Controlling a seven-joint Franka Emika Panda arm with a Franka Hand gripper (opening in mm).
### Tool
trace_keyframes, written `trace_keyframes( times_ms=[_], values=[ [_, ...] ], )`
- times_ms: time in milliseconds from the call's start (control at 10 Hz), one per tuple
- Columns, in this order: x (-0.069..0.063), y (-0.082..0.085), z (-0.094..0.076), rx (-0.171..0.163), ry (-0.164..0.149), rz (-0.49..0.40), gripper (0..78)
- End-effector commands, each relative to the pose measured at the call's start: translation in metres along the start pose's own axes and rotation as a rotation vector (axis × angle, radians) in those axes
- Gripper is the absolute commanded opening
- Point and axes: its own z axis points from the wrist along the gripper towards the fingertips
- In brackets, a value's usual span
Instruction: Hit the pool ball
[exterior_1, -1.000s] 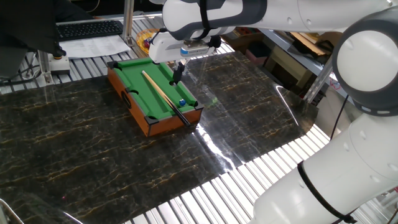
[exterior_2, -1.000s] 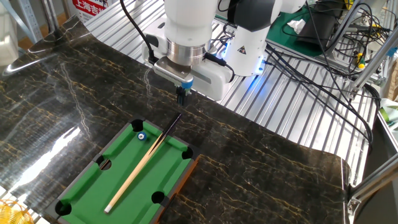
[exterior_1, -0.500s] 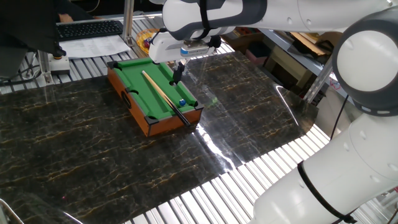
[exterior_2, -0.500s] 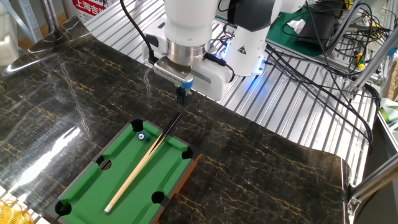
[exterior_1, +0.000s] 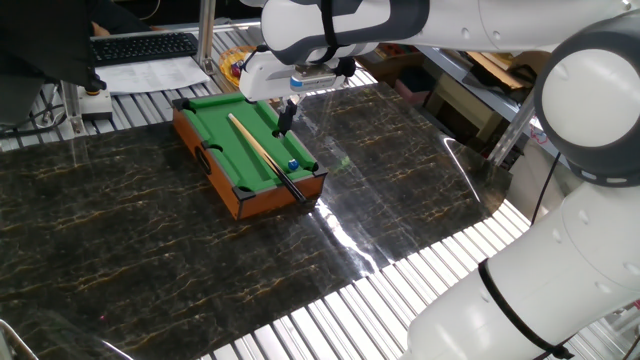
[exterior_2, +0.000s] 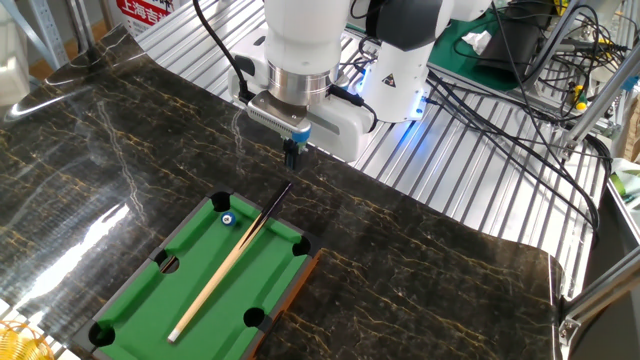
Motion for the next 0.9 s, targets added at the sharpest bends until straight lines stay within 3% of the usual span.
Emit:
trace_keyframes(
  times_ms=[100,200,300,500,600,900],
  values=[
    [-0.0003,0.0006,0.0027,-0.05,-0.055,-0.12,0.0],
    [-0.0007,0.0008,0.004,-0.013,-0.068,-0.138,0.0],
    [-0.0012,0.0005,0.0034,-0.007,-0.072,-0.144,0.0],
    [-0.0041,-0.0014,0.0006,-0.021,-0.077,-0.161,0.0],
    [-0.0052,-0.0022,-0.0002,-0.052,-0.081,-0.153,0.0],
    [-0.0064,-0.0032,-0.0011,-0.044,-0.083,-0.166,0.0]
  ],
)
